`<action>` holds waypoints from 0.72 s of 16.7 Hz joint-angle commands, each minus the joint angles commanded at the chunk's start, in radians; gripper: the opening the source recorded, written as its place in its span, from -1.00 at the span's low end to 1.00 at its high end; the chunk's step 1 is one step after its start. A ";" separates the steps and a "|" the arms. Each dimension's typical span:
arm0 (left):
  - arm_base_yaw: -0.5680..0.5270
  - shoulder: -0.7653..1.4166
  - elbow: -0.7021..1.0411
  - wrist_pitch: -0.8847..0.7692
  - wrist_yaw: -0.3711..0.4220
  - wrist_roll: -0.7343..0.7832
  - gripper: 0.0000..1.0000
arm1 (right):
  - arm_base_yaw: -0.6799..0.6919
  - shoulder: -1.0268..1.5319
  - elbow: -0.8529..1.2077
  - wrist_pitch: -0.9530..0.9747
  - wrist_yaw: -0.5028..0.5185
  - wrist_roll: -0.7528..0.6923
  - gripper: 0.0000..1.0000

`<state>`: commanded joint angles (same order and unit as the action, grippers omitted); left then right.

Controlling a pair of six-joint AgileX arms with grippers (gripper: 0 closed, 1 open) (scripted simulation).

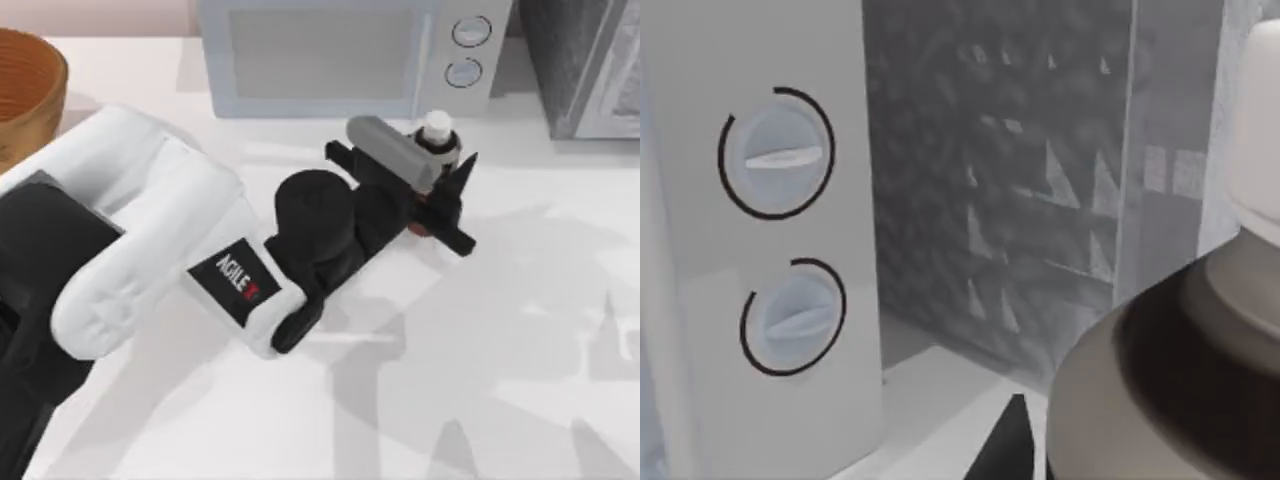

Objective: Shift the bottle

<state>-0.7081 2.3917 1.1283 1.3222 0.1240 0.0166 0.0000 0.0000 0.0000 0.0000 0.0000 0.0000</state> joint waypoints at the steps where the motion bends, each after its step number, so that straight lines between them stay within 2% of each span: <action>1: 0.042 -0.025 -0.038 0.013 0.041 0.002 -1.00 | 0.000 0.000 0.000 0.000 0.000 0.000 1.00; 4: 0.207 -0.081 -0.180 0.028 0.212 0.006 -1.00 | 0.000 0.000 0.000 0.000 0.000 0.000 1.00; 9: 0.605 -0.218 -0.421 0.098 0.600 0.016 -1.00 | 0.000 0.000 0.000 0.000 0.000 0.000 1.00; 12: 0.775 -0.313 -0.574 0.117 0.767 0.025 -1.00 | 0.000 0.000 0.000 0.000 0.000 0.000 1.00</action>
<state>0.0665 2.0783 0.5545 1.4388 0.8911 0.0413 0.0000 0.0000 0.0000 0.0000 0.0000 0.0000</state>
